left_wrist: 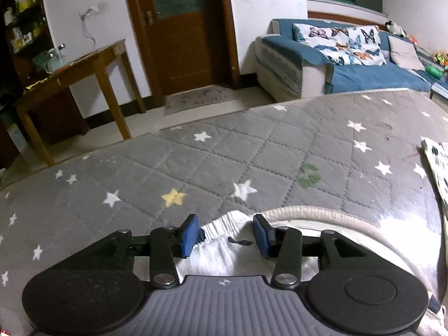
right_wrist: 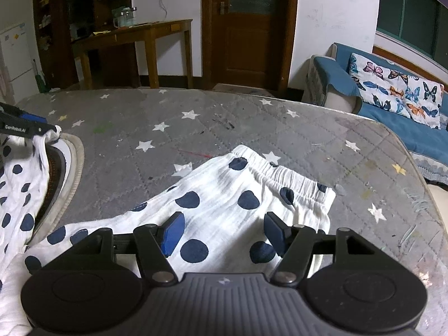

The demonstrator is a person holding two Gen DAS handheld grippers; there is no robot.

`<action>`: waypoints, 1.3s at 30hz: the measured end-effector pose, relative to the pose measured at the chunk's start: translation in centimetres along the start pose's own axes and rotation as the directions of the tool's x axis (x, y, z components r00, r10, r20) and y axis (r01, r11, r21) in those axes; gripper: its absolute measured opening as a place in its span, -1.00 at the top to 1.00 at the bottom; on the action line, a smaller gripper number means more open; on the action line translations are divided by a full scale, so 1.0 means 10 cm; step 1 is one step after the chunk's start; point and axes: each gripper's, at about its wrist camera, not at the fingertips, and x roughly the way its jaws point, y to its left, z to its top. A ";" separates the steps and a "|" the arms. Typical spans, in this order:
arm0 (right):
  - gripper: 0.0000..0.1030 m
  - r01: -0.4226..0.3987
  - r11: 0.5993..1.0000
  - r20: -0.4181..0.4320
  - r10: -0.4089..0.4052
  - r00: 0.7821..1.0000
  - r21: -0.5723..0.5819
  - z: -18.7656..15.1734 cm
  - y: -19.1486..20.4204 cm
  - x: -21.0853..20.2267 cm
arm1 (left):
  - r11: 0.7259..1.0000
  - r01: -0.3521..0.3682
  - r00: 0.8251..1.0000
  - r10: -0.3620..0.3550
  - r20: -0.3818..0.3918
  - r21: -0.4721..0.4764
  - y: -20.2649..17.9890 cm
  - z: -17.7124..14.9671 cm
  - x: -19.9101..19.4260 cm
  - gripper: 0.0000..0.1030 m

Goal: Fold clothes

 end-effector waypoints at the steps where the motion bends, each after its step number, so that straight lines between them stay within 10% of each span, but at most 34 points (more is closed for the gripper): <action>1: -0.26 -0.001 1.000 0.002 0.001 1.000 0.002 -0.01 -0.01 0.00 | 1.000 0.003 1.000 -0.003 -0.006 0.005 -0.01 -0.02 0.02 0.08; 5: -0.26 -0.005 1.000 0.004 0.005 1.000 0.004 -0.03 -0.02 -0.01 | 1.000 0.008 1.000 -0.008 -0.004 0.008 -0.02 -0.08 0.06 0.09; 9: -0.26 -0.007 1.000 0.006 0.007 1.000 0.005 -0.02 -0.04 -0.01 | 0.998 0.027 1.000 -0.028 0.013 0.049 -0.08 -0.05 0.01 0.67; 18: -0.26 0.010 1.000 0.013 -0.010 1.000 0.001 0.06 -0.11 0.04 | 0.992 -0.114 0.966 0.098 0.238 0.052 -0.18 0.11 -0.12 0.69; 39: -0.29 0.031 1.000 0.046 -0.031 0.998 0.001 0.32 -0.23 0.08 | 0.982 0.167 0.977 -0.177 0.121 0.085 -0.56 -0.23 -0.67 0.42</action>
